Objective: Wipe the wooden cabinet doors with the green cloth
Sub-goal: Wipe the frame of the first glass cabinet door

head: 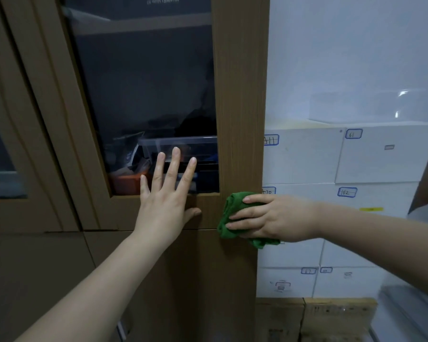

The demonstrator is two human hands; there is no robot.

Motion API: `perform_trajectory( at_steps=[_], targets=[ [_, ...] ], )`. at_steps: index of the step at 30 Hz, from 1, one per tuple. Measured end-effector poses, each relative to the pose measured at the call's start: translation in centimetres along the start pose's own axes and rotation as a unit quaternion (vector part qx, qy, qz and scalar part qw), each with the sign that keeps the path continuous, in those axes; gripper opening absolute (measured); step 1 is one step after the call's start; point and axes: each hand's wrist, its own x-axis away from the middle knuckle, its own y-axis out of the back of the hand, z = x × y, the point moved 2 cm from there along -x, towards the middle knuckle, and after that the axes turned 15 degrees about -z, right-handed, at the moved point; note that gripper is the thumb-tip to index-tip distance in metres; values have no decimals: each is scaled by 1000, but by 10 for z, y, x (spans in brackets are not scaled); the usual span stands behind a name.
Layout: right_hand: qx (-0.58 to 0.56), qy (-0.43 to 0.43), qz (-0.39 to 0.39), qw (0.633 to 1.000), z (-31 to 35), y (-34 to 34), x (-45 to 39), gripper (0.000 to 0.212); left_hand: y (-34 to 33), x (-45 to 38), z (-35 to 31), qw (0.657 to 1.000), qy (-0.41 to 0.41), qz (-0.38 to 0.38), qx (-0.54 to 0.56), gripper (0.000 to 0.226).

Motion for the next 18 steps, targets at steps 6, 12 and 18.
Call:
perform_trajectory(
  at_steps=[6,12,18],
  targets=[
    [-42,-26,35,998,1,27,17,18,1,0,0,1000,-4,2,-1,114],
    [-178,-390,-40,903,-8,50,32,20,4,-1,-1,1000,-1,18,-2,113],
    [-705,-581,-312,262,8,67,-7,38,26,-3,-10,975,76,-6,210,72]
  ],
)
